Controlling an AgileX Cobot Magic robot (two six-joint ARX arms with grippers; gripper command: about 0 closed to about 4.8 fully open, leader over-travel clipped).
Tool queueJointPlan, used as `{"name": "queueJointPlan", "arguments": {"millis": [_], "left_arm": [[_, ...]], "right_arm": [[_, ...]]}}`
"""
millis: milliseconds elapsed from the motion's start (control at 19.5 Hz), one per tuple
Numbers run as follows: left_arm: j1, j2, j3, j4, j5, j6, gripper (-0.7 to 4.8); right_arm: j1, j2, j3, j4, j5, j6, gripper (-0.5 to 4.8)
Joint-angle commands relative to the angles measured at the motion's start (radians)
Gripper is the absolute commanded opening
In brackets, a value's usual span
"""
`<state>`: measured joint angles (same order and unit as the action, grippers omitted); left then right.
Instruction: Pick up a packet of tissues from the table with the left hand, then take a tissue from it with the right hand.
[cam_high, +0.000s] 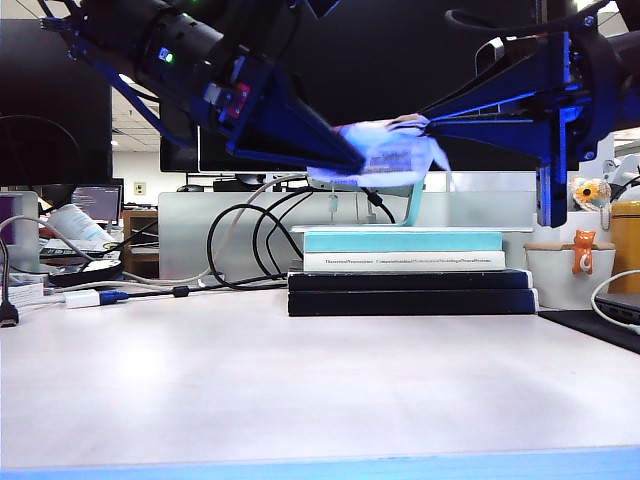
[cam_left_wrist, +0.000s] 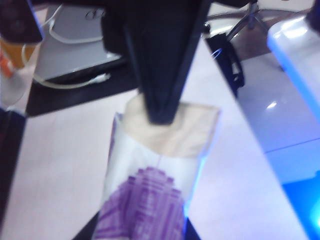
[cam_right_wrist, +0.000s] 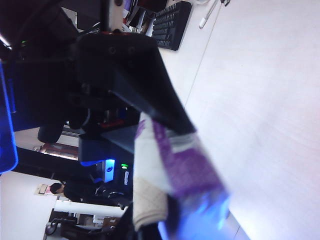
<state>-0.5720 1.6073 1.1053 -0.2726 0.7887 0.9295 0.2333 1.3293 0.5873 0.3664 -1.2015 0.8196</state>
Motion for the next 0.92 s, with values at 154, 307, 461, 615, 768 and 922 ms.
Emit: {"name": "queueJointPlan", "arguments": {"millis": [154,307,461,615,768,922], "left_arm": [[0.076,-0.004,0.002,-0.022,-0.028,-0.029,1.51],[0.104,-0.004,0.002,-0.061,-0.005,-0.028,1.51],[0.133,-0.004,0.002,-0.086,-0.043,-0.032,1.45],[0.141,-0.003,0.002,-0.080,-0.185,-0.056,1.05],[0.141,-0.002,0.000,-0.033,-0.209,-0.145,1.05],[0.147,0.010,-0.002,0.027,-0.254,-0.330,1.01]], "right_arm": [[0.002,-0.004,0.002,0.001,-0.001,-0.048,-0.07],[0.002,-0.004,0.002,-0.037,0.046,-0.116,-0.07],[0.001,-0.004,0.002,-0.161,0.227,-0.282,-0.07],[0.001,-0.004,0.002,-0.286,0.510,-0.428,-0.07],[0.001,-0.004,0.002,-0.270,0.704,-0.456,-0.07],[0.001,-0.003,0.002,-0.257,0.714,-0.456,-0.07]]}}
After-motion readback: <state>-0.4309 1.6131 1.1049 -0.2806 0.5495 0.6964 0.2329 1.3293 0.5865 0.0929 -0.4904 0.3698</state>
